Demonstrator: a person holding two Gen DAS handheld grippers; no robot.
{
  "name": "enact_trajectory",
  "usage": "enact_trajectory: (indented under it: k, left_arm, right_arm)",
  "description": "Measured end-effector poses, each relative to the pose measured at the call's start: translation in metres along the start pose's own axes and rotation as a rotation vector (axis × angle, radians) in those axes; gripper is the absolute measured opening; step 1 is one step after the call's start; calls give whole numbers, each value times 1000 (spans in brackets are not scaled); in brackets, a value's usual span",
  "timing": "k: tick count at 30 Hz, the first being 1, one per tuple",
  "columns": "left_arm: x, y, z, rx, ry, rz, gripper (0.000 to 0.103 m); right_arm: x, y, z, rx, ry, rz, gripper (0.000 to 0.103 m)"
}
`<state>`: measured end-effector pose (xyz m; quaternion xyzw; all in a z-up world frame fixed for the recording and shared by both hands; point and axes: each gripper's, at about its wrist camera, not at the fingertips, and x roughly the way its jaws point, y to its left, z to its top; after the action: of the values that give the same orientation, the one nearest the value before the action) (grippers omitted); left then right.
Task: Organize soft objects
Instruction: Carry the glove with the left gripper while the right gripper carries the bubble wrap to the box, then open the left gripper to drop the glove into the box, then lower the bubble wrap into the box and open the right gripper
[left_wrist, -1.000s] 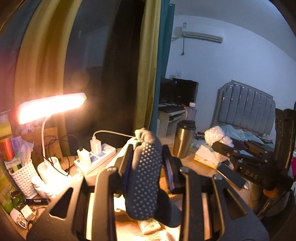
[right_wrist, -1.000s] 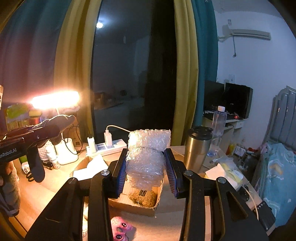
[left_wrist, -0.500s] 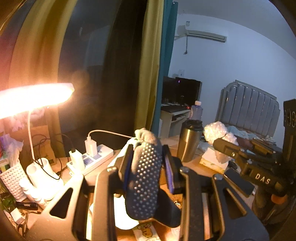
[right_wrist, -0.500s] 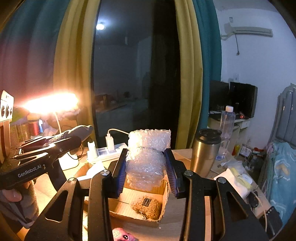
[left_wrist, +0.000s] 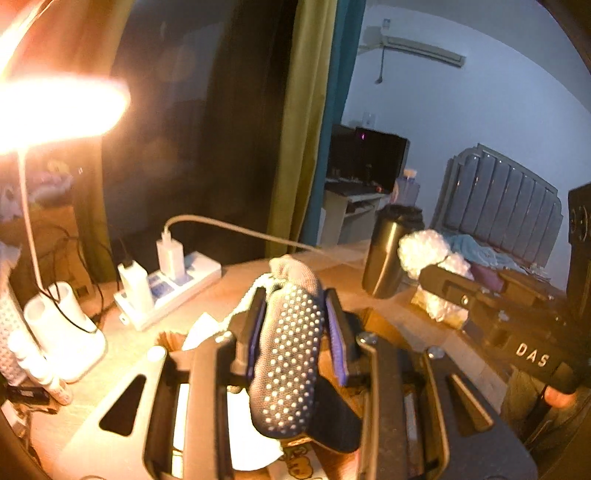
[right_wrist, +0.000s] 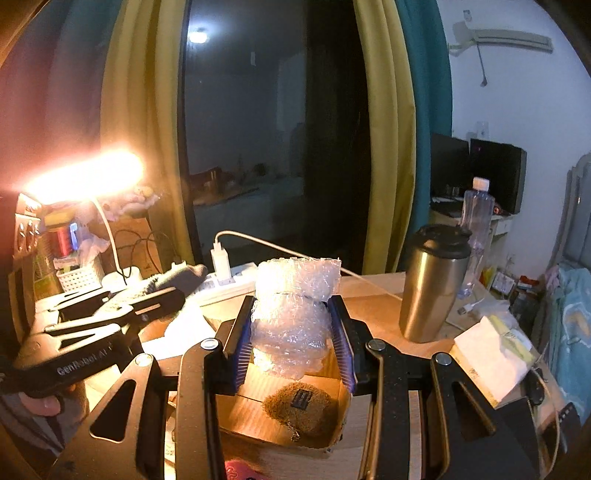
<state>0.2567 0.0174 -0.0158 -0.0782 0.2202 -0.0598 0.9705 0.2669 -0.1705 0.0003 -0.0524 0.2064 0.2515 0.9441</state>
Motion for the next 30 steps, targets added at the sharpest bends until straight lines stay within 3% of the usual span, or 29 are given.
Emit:
enact_trajectory:
  k: [14,21,25,30]
  left_arm:
    - [55,15,-34,-30,147,-7,32]
    - [84,23,-49,-59,269,26,37]
    - [87,27,-51,-80,287,29,60]
    - [83,29,-51,-87,274,44,61]
  right_arm:
    - [51,-6,-24,30,106,29,41]
    - [73,-5,-35,34,161,52,41]
    - [80,-5,-39,41,185,59,41]
    - [81,-4,-38,36,201,51,43]
